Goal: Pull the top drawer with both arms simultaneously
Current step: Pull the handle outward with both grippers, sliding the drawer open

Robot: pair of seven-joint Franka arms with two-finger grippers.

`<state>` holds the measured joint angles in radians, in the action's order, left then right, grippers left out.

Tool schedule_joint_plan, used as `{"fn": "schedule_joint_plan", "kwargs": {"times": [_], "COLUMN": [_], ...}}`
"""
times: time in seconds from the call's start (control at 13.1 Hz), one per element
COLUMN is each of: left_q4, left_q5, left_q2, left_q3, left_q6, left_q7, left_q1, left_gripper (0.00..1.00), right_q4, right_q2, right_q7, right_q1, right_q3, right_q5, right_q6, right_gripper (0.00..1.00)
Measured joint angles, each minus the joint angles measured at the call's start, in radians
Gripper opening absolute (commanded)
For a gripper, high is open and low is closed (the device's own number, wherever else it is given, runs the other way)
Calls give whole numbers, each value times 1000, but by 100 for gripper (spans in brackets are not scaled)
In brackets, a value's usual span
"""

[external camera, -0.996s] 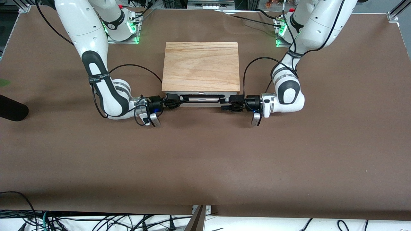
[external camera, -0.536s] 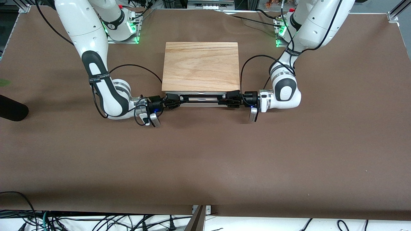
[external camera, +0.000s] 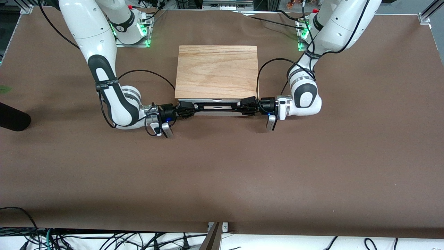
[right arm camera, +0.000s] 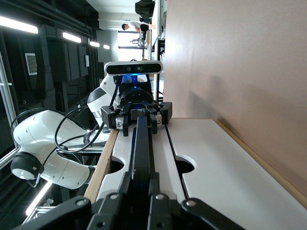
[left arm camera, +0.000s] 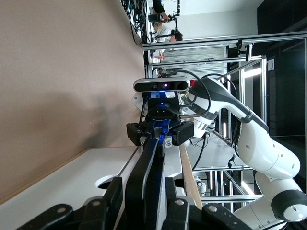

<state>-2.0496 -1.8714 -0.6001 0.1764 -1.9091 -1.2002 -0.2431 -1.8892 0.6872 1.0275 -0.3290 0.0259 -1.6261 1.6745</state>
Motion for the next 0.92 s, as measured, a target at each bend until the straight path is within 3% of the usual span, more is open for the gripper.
{"fn": "schedule_joint_plan", "kwargs": {"times": [0.15, 0.31, 0.77, 0.92], "left_q4": [0, -1, -3, -2], "left_q5": [0, 0, -2, -6], "left_q2": [0, 0, -2, -6], "left_q3": [0, 0, 1, 2], "left_q6": [0, -2, -10, -6], "left_q7": [0, 0, 10, 11], "left_q1": [0, 0, 1, 2], "left_gripper": [40, 10, 8, 0], "right_q4": [0, 1, 2, 3], "right_q2": [0, 0, 0, 0], "right_q7": [0, 1, 9, 9], "right_q1": [0, 0, 0, 0], "right_q3": [0, 0, 0, 0], "right_q5": [0, 0, 0, 0], "right_q6": [0, 0, 1, 2], "right_gripper": [0, 0, 0, 0]}}
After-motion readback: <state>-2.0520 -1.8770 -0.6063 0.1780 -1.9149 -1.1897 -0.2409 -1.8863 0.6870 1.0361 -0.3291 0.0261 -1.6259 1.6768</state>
